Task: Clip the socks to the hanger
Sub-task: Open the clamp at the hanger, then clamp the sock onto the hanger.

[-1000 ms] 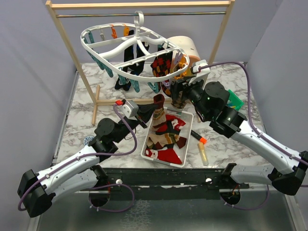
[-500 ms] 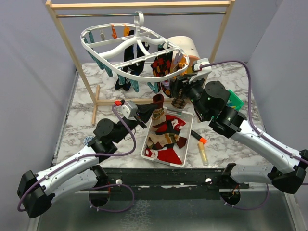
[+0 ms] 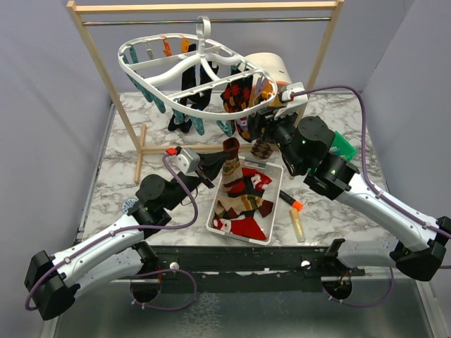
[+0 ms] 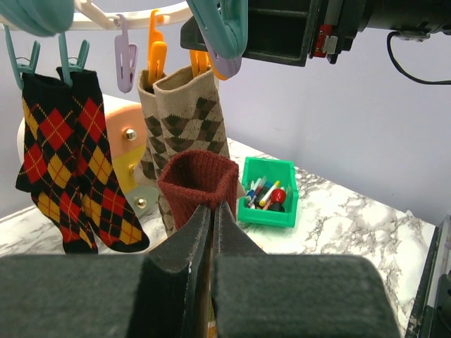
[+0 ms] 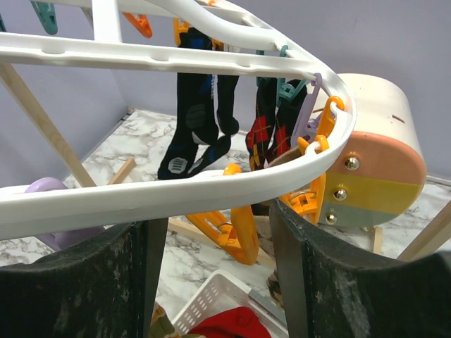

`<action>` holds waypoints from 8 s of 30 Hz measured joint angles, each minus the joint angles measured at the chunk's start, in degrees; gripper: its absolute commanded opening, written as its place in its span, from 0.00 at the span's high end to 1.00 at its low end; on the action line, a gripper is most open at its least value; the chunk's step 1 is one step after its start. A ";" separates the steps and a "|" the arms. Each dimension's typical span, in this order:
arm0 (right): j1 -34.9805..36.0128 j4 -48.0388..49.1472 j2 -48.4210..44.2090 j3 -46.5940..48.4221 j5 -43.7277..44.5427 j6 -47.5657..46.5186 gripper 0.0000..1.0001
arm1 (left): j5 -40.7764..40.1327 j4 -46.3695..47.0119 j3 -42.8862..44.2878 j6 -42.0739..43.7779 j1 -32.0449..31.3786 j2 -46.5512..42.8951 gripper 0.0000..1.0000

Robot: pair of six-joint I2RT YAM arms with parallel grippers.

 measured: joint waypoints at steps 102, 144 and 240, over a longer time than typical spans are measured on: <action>0.02 -0.52 -0.98 1.33 -2.49 3.76 1.00 | 3.10 2.75 9.94 2.56 0.00 12.48 1.00; 0.02 -0.48 -0.98 0.76 -3.76 4.44 1.00 | 4.72 4.26 11.67 2.56 0.00 13.29 1.00; 0.02 -0.55 -2.23 -0.15 -4.83 6.82 0.58 | 4.79 6.45 14.29 1.36 0.00 15.39 1.00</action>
